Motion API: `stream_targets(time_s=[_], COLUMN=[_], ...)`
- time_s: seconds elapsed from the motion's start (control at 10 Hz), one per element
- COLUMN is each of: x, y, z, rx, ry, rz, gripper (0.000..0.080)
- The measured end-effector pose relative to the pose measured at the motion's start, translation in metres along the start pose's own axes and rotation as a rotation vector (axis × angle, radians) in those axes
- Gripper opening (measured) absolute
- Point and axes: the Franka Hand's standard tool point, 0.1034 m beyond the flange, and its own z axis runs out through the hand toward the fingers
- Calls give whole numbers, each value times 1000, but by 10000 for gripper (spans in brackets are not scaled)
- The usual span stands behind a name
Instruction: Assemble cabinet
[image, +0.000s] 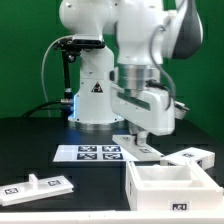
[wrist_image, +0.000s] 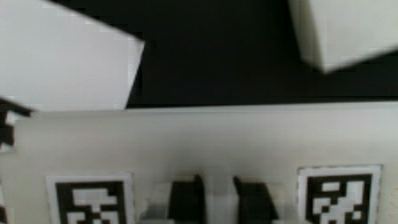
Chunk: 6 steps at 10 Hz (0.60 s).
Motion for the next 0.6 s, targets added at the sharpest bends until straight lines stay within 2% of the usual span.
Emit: stream_targets(time_s=[0.1, 0.2, 0.3, 0.5, 0.6], x=[-9, -22, -24, -20, -18], y=[-2, -2, -7, -15, -17], z=[0, -3, -8, -18, -20], rx=[-3, -43, -33, 13, 23], ry=[8, 13, 13, -13, -13], rz=[70, 187, 223, 315, 318], gripper=[64, 64, 64, 65, 65])
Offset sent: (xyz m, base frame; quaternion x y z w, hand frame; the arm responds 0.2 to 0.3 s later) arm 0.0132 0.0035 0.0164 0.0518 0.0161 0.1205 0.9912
